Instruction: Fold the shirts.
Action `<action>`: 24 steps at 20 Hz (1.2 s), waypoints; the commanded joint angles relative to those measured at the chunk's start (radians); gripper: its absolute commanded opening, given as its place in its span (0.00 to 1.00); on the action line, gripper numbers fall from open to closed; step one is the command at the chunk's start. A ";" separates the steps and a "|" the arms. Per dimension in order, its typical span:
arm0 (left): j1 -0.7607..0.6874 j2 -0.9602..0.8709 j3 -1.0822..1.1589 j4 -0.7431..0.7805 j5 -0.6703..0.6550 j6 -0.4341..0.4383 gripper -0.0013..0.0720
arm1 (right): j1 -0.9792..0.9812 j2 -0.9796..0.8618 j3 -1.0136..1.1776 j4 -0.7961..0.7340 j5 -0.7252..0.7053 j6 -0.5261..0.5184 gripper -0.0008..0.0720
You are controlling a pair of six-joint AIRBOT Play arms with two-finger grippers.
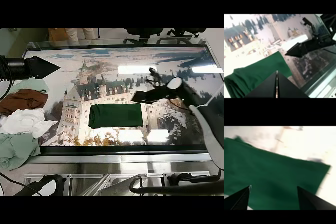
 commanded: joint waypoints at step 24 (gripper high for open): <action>0.000 0.001 -0.001 0.001 -0.026 0.002 0.04 | -0.325 -0.109 0.080 0.395 0.084 -0.250 0.04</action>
